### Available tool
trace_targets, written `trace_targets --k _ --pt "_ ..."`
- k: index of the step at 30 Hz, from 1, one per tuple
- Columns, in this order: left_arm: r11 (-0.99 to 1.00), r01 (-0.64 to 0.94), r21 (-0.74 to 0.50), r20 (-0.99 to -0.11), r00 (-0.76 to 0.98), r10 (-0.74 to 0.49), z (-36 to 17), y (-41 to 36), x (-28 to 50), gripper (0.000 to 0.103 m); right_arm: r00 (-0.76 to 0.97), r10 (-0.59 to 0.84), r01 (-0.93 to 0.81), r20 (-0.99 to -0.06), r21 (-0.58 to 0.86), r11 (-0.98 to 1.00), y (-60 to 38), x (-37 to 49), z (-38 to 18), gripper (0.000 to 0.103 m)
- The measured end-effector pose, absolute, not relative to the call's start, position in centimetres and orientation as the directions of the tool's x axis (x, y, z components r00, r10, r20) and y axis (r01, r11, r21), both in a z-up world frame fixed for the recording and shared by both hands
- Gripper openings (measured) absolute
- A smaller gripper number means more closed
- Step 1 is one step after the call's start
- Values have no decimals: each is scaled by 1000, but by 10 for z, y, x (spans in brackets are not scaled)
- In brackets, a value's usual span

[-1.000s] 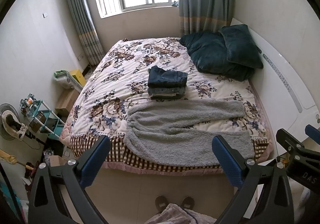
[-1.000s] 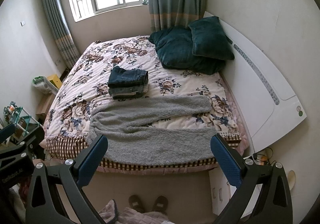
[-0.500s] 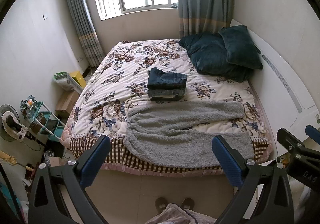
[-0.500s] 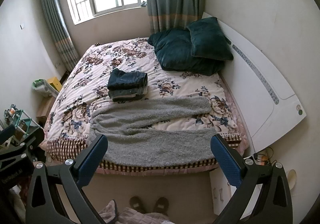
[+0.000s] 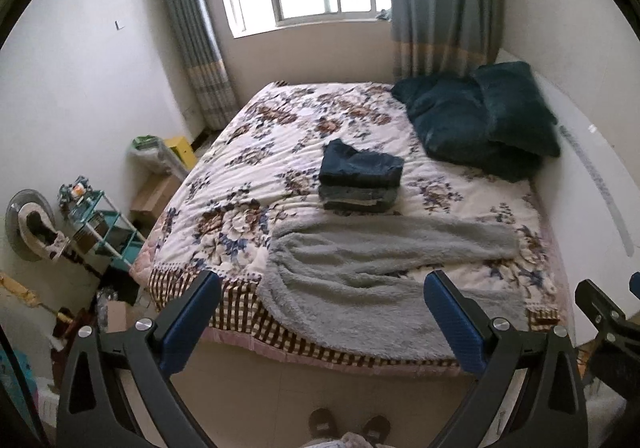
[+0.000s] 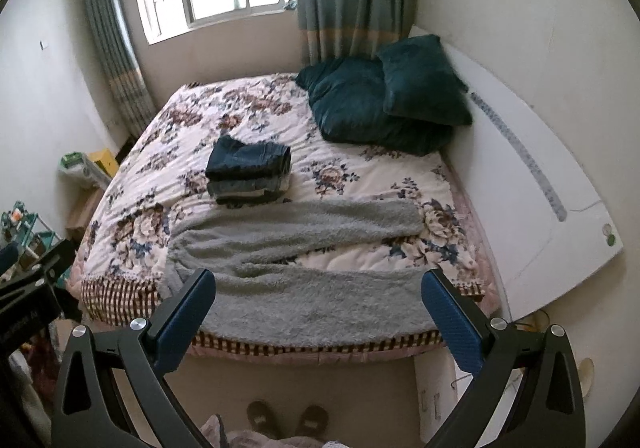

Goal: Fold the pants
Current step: 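Lower both tools to the grey pants and grasp the waistband edge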

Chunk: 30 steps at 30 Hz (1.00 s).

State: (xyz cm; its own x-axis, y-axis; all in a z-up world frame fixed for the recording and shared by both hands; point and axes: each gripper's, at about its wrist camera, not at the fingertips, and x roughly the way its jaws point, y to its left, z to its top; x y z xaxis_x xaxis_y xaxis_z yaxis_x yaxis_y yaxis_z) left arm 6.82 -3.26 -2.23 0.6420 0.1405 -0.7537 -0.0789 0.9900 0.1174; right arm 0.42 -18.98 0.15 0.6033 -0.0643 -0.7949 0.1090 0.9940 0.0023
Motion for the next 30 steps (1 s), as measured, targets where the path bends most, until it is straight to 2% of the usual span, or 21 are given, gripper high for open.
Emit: trace_targets --k 9,18,22,27,30 --pt "976 -99 194 -802 557 216 -97 -39 135 103 519 -69 110 -852 -13 994 -198 96 -93 103" --pt "975 -23 220 -879 429 209 -198 -37 265 103 382 -96 196 -919 -21 980 -215 237 -215 103" --pt "959 109 260 -900 388 200 -255 -45 338 103 306 -90 183 -948 -34 983 -213 313 -275 103" --pt "874 328 359 -898 377 228 -337 -63 420 103 208 -111 -8 -972 -115 993 -193 414 -374 103" --pt "820 442 364 -917 327 231 -393 -72 465 103 186 -117 -92 -976 -135 986 -187 458 -427 103"
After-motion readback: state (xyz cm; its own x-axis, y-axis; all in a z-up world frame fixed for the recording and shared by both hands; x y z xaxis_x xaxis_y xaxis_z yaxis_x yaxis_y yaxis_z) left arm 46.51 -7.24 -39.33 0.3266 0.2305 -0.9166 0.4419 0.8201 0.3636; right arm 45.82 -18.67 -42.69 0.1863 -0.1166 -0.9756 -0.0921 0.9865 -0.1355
